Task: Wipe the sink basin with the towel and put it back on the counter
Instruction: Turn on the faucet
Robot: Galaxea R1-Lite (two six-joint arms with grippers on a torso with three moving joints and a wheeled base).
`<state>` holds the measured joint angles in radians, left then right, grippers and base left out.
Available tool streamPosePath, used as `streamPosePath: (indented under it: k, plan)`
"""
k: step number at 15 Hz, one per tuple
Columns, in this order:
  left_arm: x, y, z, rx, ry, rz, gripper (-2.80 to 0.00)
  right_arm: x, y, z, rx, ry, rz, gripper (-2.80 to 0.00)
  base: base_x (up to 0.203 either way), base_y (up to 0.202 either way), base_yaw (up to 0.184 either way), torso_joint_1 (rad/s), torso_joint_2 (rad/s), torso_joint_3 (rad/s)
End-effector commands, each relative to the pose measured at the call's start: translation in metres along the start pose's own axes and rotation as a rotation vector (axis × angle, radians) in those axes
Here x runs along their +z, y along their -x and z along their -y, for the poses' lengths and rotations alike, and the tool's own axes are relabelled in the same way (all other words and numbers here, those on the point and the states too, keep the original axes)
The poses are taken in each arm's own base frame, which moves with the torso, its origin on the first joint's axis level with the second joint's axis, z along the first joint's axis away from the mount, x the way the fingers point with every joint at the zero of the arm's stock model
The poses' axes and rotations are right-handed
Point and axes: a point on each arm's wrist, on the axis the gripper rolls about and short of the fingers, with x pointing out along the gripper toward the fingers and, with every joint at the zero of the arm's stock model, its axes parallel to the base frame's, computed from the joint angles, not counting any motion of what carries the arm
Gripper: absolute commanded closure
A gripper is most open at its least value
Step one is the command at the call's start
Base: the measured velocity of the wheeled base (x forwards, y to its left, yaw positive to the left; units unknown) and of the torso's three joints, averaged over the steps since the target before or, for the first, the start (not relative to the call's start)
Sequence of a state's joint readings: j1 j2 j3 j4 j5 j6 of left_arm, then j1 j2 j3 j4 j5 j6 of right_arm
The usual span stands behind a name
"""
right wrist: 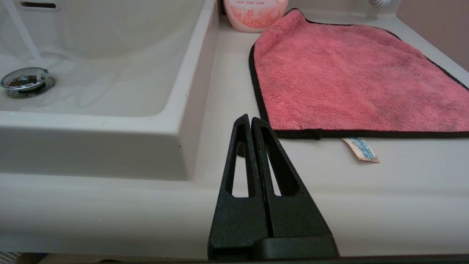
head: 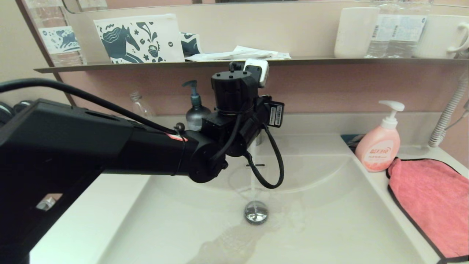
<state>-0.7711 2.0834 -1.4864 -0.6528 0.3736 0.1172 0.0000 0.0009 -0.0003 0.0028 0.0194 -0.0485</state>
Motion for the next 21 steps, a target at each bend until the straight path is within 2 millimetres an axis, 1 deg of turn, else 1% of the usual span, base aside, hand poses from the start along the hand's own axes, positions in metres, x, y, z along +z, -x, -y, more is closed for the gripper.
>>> streamPosePath:
  k: [1, 4, 5, 7, 8, 10, 12, 14, 18, 21]
  plan:
    - [0.000, 0.003, 0.003, -0.005, -0.001, -0.001, 0.00, 0.000, 0.000, 0.000, 0.001, 0.001, -0.001, 0.00, 0.000, 0.000, 0.000, 0.000, 0.00, 0.000]
    - [-0.011, 0.012, 0.009, -0.021, -0.017, -0.045, 0.00, 0.000, 0.000, 0.000, 0.001, 0.001, -0.001, 0.00, 0.000, 0.000, 0.000, 0.000, 0.00, 0.000]
    - [-0.013, 0.020, 0.009, -0.029, -0.023, -0.060, 0.00, 0.000, 0.000, 0.000, 0.001, 0.001, -0.001, 0.00, 0.000, 0.000, 0.000, 0.000, 0.00, 0.000]
    - [-0.001, 0.033, 0.006, -0.032, -0.016, -0.044, 0.00, 0.000, 0.000, 0.000, 0.001, 0.001, -0.001, 0.00, 0.000, 0.000, 0.000, 0.000, 0.00, 0.000]
    - [0.006, 0.036, 0.002, -0.029, -0.013, -0.033, 0.00, 0.000, 0.000, 0.000, 0.001, 0.001, -0.001, 0.00, 0.000, 0.000, 0.000, 0.000, 0.00, 0.000]
    - [0.013, 0.038, -0.009, -0.008, -0.033, -0.027, 0.00, 0.000, 0.000, 0.000, 0.001, 0.001, -0.001, 0.00, 0.000, 0.000, 0.000, 0.000, 0.00, 0.000]
    - [0.015, 0.037, -0.017, 0.007, -0.045, -0.036, 0.00, 0.000, 0.000, 0.000, 0.001, 0.001, -0.001, 0.00, 0.000, 0.000, 0.000, 0.000, 0.00, 0.000]
    - [0.018, 0.034, -0.018, 0.010, -0.052, -0.027, 0.00, 0.000, 0.000, 0.000, 0.001, 0.001, 0.000, 0.00, 0.000, 0.000, 0.000, 0.000, 0.00, 0.000]
    - [0.026, 0.014, -0.016, 0.021, -0.117, 0.023, 0.00, 0.000, 0.000, 0.000, 0.001, 0.001, -0.001, 0.00, 0.000, 0.000, 0.000, 0.000, 0.00, 0.000]
    - [0.022, 0.004, -0.011, -0.006, -0.138, 0.001, 0.00, 0.000, 0.000, 0.000, 0.001, 0.001, -0.001, 0.00, 0.000, 0.000, 0.000, 0.000, 0.00, 0.000]
